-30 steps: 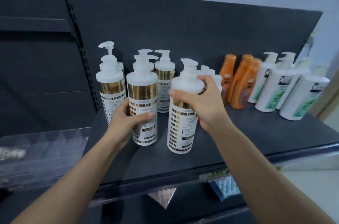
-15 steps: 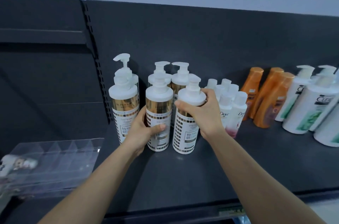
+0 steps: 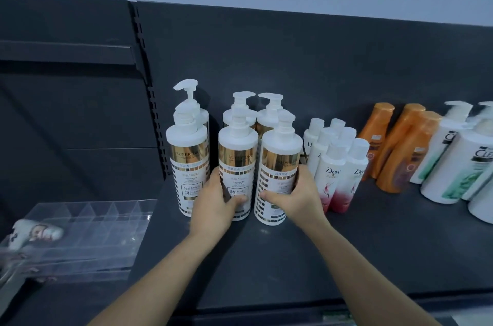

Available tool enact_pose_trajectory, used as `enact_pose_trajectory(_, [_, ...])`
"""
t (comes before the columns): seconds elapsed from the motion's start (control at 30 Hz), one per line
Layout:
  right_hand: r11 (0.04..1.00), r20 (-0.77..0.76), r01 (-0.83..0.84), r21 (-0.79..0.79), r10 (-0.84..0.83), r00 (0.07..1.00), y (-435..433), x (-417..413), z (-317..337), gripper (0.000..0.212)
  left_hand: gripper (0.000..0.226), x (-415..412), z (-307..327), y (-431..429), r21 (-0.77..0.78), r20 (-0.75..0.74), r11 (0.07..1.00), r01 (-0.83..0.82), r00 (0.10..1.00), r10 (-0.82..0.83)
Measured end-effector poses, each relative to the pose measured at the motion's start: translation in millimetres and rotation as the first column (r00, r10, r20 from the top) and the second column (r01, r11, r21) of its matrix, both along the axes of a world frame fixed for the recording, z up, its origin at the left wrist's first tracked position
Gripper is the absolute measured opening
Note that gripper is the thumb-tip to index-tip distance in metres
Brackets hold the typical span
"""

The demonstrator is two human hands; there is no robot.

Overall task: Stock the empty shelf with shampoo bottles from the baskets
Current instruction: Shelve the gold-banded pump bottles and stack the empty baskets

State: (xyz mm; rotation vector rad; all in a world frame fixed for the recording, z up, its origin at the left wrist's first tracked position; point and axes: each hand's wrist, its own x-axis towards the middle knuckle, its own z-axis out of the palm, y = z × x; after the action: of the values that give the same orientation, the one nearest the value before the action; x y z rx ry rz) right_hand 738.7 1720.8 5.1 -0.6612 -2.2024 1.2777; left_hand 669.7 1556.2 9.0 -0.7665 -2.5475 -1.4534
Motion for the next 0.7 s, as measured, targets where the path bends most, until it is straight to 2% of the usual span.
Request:
enact_pose_trajectory(0.13, [1.000,0.013,0.015,0.015,-0.015,1.000,-1,-2,6,0.063,0.056,-3,-1,4,-0.024,0.014,0.998,-0.054,0.998,0.055])
enact_pose_trajectory(0.4, [0.999,0.005,0.002,0.049,-0.002,1.000,0,-15,8,0.065,0.055,-4,-3,11,-0.063,0.005,0.993,-0.105,0.994,0.105])
enact_pose_trajectory(0.57, [0.997,0.009,-0.028,0.066,0.027,1.000,0,-13,6,0.073,0.062,-2,-6,14,-0.124,0.006,0.984,-0.131,0.991,0.133])
enact_pose_trajectory(0.7, [0.994,0.055,-0.045,0.099,0.039,0.998,-2,-9,10,0.073,0.073,2,-7,13,-0.234,0.029,0.965,-0.122,0.991,0.132])
